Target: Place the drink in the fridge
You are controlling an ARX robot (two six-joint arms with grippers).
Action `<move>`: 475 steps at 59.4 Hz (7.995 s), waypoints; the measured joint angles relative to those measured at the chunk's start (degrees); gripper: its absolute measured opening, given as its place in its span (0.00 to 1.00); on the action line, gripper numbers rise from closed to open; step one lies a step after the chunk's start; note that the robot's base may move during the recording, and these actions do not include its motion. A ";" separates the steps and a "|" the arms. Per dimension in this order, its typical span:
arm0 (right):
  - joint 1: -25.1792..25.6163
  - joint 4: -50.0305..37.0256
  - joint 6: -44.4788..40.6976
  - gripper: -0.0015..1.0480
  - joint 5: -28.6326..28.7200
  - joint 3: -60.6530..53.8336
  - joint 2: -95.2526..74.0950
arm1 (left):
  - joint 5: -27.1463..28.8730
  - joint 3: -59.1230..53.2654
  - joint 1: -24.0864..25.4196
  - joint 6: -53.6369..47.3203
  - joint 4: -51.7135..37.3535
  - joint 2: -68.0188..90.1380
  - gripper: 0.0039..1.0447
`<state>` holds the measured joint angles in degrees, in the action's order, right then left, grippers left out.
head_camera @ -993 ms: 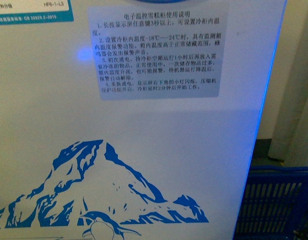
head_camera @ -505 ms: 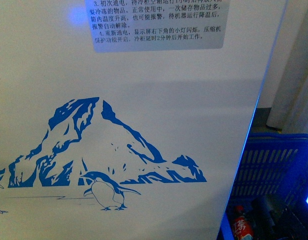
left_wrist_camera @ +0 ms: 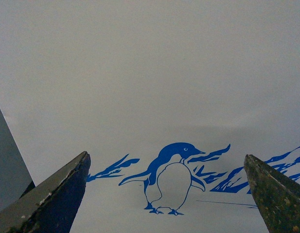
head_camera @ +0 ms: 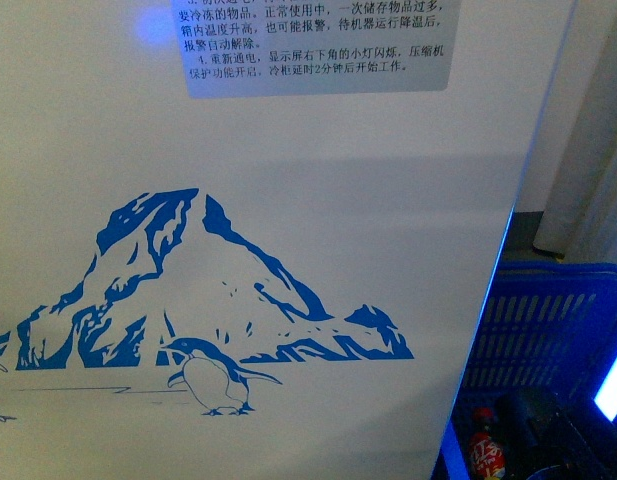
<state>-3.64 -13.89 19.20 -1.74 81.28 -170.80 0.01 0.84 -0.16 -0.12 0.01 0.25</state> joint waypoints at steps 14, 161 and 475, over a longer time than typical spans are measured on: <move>1.81 -2.51 -1.44 0.46 0.26 -5.03 4.02 | 0.00 0.00 0.00 0.00 0.00 0.00 0.92; -25.86 5.22 -20.52 0.39 -49.70 -54.23 146.75 | 0.02 0.00 0.00 0.00 0.02 0.00 0.92; -33.31 38.36 -73.37 0.39 -12.94 17.99 70.88 | -0.09 2.32 0.31 -0.02 -13.55 16.48 0.02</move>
<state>-36.95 24.47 -54.17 -14.68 99.26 -99.92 -0.08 3.16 0.14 -0.14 -13.54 16.73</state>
